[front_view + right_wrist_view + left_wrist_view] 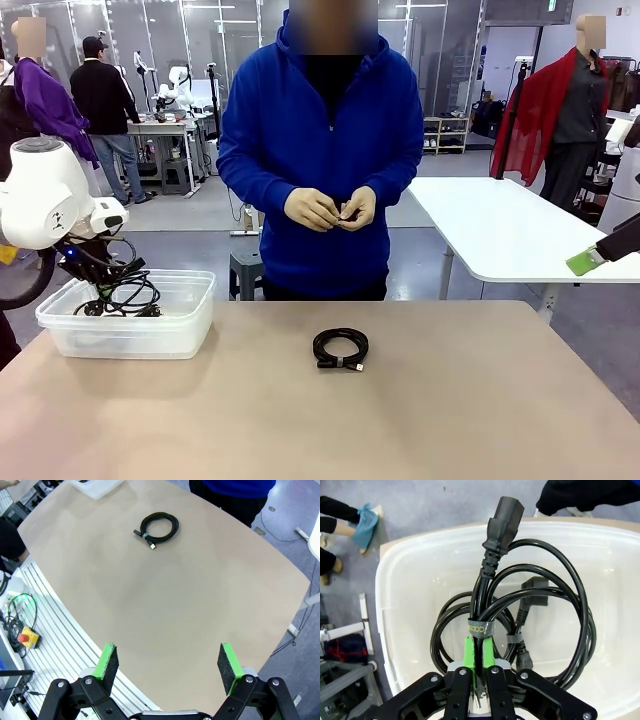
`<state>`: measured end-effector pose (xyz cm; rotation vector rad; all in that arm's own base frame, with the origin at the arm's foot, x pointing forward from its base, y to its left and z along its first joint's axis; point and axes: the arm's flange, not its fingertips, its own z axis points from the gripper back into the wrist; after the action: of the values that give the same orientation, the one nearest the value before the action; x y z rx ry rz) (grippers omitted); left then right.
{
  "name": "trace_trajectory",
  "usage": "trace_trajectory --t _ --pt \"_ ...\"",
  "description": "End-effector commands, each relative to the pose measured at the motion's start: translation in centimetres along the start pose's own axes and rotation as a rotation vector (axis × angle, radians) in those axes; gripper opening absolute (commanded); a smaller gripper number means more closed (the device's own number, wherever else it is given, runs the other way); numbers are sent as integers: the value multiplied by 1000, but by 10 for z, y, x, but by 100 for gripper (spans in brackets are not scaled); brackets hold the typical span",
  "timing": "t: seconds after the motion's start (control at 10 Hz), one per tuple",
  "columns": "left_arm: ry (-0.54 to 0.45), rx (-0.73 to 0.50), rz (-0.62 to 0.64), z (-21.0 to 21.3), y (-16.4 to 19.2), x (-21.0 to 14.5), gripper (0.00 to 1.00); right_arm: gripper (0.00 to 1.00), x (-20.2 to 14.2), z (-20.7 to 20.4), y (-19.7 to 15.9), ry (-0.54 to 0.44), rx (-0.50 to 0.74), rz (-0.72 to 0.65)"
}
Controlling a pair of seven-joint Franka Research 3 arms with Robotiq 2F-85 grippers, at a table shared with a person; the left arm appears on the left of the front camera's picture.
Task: Organize and store the cables.
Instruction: Place the Power Cable into the Organizing box.
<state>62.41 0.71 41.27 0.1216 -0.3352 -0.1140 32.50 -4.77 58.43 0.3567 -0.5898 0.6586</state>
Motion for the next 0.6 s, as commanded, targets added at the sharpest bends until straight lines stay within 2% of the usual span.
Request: trace_trajectory --t 0.0,0.1,0.2,0.3,0.4,0.5 --pt "43 23 34 -4 5 9 7 100 1 2 1 2 2 -13" --pt "65 30 48 -8 6 6 7 100 1 2 1 2 2 -13" --pt "72 33 42 -11 6 6 17 100 1 2 1 2 2 -13" --pt "71 28 44 -9 6 5 21 100 1 2 1 2 2 -13" --pt "64 26 44 -6 6 4 31 100 1 2 1 2 2 -13" --pt "56 22 47 -2 6 3 35 100 1 2 1 2 2 -13"
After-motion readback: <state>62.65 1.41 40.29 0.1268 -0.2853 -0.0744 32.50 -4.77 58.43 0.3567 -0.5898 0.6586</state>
